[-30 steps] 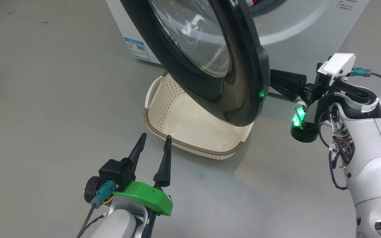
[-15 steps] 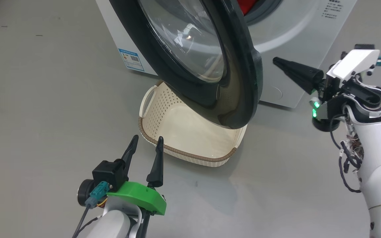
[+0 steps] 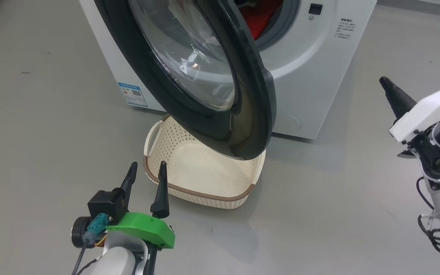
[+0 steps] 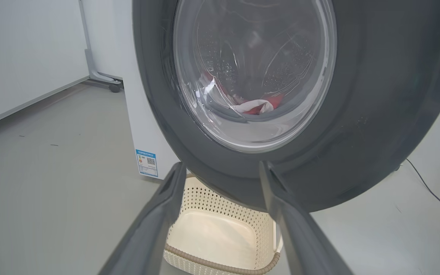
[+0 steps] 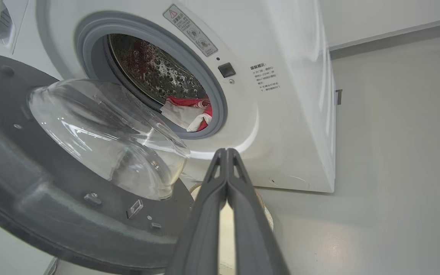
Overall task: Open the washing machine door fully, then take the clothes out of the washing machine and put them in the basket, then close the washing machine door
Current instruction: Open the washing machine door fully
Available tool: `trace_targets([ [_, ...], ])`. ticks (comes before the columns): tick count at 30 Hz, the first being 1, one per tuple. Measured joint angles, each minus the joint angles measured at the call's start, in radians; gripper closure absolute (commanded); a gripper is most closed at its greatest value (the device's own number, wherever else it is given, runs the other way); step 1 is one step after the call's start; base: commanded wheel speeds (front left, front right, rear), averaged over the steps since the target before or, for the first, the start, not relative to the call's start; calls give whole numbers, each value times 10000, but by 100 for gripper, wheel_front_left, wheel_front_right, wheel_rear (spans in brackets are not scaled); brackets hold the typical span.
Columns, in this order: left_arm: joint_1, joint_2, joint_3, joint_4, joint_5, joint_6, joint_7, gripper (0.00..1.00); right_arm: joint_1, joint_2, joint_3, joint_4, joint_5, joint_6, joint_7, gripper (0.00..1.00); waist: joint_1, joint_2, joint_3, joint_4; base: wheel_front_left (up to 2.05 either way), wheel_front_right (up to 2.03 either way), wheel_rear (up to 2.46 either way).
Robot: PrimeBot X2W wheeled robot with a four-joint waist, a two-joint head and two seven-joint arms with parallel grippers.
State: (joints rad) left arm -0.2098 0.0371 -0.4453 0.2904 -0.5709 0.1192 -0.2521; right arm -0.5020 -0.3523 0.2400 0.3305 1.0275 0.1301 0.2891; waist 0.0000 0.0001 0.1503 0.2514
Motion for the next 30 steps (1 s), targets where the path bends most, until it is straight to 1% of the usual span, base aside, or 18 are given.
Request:
trace_targets([
  [4,120,4,309,88,73,0,0,0,807,-130,566,-780,-1095,-6,-1271,100,0,0,-235,-276,0,0,0],
  [7,229,4,500,128,98,0,0,0,1387,-167,568,-970,-1601,-6,-2282,100,0,0,-411,-492,0,0,0],
  [8,229,4,500,128,98,0,0,0,1387,-167,568,-970,-1601,-6,-2282,100,0,0,-411,-492,0,0,0],
  [12,407,6,665,161,224,0,0,0,2234,-150,545,-1057,-2098,-6,-3319,100,0,0,-627,-785,0,0,0],
  [16,528,6,683,171,284,0,0,0,3044,96,362,-1057,-2155,-17,-4144,100,0,0,-848,-1019,0,0,0],
  [19,589,10,608,153,284,0,0,0,3620,215,150,-1032,-2159,-198,-4627,100,0,0,-1000,-1143,0,0,0],
  [20,615,6,575,142,284,0,0,0,3795,238,96,-997,-2163,-222,-4798,58,0,0,-1045,-1172,0,0,0],
  [21,641,8,560,138,284,0,0,0,3951,247,79,-974,-2197,-314,-4934,5,0,0,-1087,-1193,0,0,0],
  [22,670,8,554,127,286,0,0,0,4102,274,38,-968,-2213,-385,-5068,0,0,0,-1126,-1210,0,0,0],
  [25,754,10,558,71,288,0,0,0,4446,453,-67,-965,-2203,-510,-5252,0,0,0,-1202,-1241,0,0,0],
  [30,847,10,558,10,328,0,0,0,4735,596,-63,-995,-2213,-535,-5250,0,0,0,-1244,-1247,0,0,0],
])
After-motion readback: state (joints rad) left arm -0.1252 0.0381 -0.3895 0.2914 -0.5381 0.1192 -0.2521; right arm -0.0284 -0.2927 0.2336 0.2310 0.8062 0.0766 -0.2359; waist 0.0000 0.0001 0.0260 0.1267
